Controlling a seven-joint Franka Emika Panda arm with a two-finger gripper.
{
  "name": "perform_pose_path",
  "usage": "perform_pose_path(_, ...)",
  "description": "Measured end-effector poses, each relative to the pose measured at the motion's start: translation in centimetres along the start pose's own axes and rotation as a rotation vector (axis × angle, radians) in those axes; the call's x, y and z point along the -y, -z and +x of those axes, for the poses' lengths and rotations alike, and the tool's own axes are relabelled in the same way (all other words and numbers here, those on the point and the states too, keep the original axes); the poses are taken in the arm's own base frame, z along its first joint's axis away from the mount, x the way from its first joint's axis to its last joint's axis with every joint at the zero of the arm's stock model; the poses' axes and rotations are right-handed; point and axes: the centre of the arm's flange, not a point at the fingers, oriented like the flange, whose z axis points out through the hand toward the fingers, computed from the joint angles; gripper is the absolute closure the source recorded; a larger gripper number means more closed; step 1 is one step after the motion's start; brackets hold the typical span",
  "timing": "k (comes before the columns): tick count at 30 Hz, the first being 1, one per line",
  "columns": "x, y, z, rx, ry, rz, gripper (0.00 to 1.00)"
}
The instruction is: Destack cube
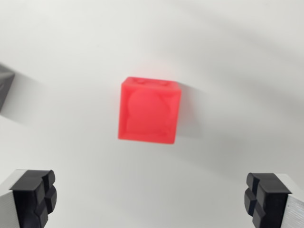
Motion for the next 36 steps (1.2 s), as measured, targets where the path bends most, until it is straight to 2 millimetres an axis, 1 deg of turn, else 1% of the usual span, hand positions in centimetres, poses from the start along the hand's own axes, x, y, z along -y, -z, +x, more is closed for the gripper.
perform_pose_path(4,0.0,1.1,0.0,0.003,0.000,-0.001,0.00)
perform_pose_path(14,0.0,5.4,0.0,0.000,0.001,0.001,0.00)
perform_pose_path(26,0.0,9.3,0.1,0.001,0.001,0.001,0.00)
perform_pose_path(36,0.0,11.9,0.1,0.001,0.000,0.002,0.00)
